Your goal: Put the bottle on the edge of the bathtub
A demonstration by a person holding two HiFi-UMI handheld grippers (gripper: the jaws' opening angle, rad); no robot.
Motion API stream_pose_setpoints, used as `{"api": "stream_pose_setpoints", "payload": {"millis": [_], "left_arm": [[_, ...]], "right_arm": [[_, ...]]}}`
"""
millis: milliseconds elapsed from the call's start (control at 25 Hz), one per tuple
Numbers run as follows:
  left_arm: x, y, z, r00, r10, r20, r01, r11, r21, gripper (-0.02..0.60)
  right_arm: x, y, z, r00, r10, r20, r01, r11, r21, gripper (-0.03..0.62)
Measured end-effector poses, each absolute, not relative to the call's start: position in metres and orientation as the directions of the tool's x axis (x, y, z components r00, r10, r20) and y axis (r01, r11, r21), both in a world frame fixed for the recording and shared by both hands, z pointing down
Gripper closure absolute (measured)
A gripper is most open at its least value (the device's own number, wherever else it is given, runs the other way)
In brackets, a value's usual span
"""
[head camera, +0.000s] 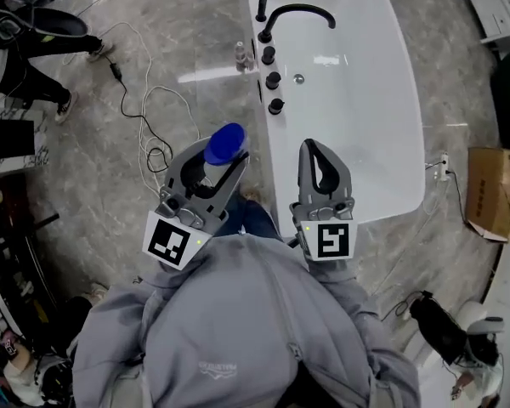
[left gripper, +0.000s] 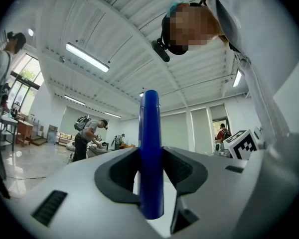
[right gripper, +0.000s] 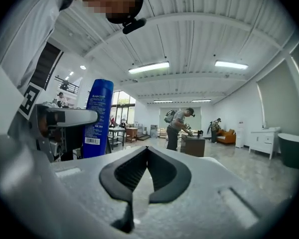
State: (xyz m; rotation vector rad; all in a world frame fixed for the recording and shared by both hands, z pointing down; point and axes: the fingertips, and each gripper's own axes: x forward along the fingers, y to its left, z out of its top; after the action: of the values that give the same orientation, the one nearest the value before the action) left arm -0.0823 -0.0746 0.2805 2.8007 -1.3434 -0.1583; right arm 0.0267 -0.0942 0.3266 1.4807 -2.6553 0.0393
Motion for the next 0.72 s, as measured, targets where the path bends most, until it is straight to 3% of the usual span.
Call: {"api": "stream_pose_setpoints", "payload": {"millis": [360,720], "left_arm": [[-0.057,-0.097,0.302,0.772,-0.634,-0.057,-0.624,-0.771,0.124,0.433],[-0.025,-0.109,0.326,0.812,-0.583,-0.035,-0.576,-0.809,0.120,0.433]], "right_arm": [[0.044,-0.096,0.329,-0.379,-0.920,0.098,-0.921,0.386,0.056,0.591],[0.057,-0.095,0.354,-0.361,-0.923,0.133,-0.929,0.368,0.033,0.591]]}}
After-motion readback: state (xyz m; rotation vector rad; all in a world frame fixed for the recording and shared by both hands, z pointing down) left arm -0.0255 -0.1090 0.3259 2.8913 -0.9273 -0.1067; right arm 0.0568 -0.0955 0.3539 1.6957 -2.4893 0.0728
